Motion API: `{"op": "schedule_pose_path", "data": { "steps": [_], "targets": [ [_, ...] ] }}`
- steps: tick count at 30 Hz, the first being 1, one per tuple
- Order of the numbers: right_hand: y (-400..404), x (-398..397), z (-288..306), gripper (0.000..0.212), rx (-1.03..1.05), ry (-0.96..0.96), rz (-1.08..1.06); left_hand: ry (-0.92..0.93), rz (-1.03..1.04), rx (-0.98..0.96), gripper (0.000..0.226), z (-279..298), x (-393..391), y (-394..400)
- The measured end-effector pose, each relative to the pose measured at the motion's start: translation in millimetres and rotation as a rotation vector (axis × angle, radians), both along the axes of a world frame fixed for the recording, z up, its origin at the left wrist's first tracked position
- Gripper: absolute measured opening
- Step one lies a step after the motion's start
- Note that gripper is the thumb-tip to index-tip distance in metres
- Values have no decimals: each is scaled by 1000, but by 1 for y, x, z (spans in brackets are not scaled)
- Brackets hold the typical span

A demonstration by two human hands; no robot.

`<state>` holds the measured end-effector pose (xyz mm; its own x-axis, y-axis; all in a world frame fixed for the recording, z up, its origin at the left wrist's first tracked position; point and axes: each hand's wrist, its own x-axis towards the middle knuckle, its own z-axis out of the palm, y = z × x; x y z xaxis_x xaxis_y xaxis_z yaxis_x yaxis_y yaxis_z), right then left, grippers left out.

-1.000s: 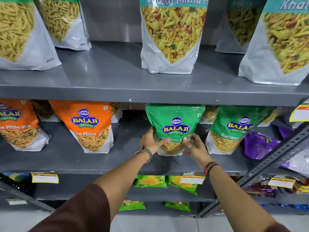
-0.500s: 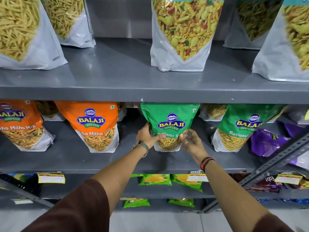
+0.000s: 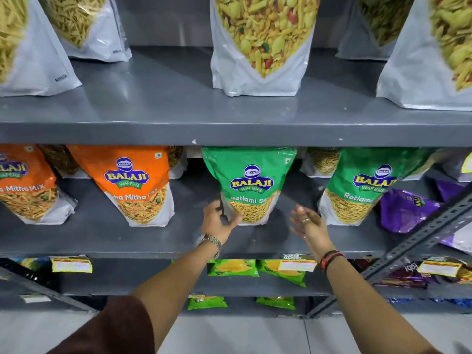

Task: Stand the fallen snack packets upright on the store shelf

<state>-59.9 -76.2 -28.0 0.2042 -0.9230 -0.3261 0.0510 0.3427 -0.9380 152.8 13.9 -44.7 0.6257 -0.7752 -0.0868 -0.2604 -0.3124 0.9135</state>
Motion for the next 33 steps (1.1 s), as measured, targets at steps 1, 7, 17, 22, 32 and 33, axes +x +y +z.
{"op": "schedule_pose_path", "data": {
  "steps": [1, 7, 17, 22, 32, 33],
  "targets": [
    [-4, -13, -5, 14, 26, 2, -55, -2, 51, 42, 69, -5, -9, 3],
    [-37, -104, -36, 10, 68, 62, -239, 161, 314, -100, 27, -31, -91, 1],
    [-111, -162, -4, 54, -107, 105, -124, 317, -116, -4, 76, 3, -215, -122],
    [-118, -163, -10, 53, -175, 201, 49, 185, -231, 102, 89, 4, -224, -144],
    [-111, -157, -10, 48, -144, 218, 96, 176, -160, 94, 81, 7, -223, -129],
    [-109, -157, -7, 48, -149, 219, 92, 175, -175, 113, 81, 10, -222, -126]
  ]
}}
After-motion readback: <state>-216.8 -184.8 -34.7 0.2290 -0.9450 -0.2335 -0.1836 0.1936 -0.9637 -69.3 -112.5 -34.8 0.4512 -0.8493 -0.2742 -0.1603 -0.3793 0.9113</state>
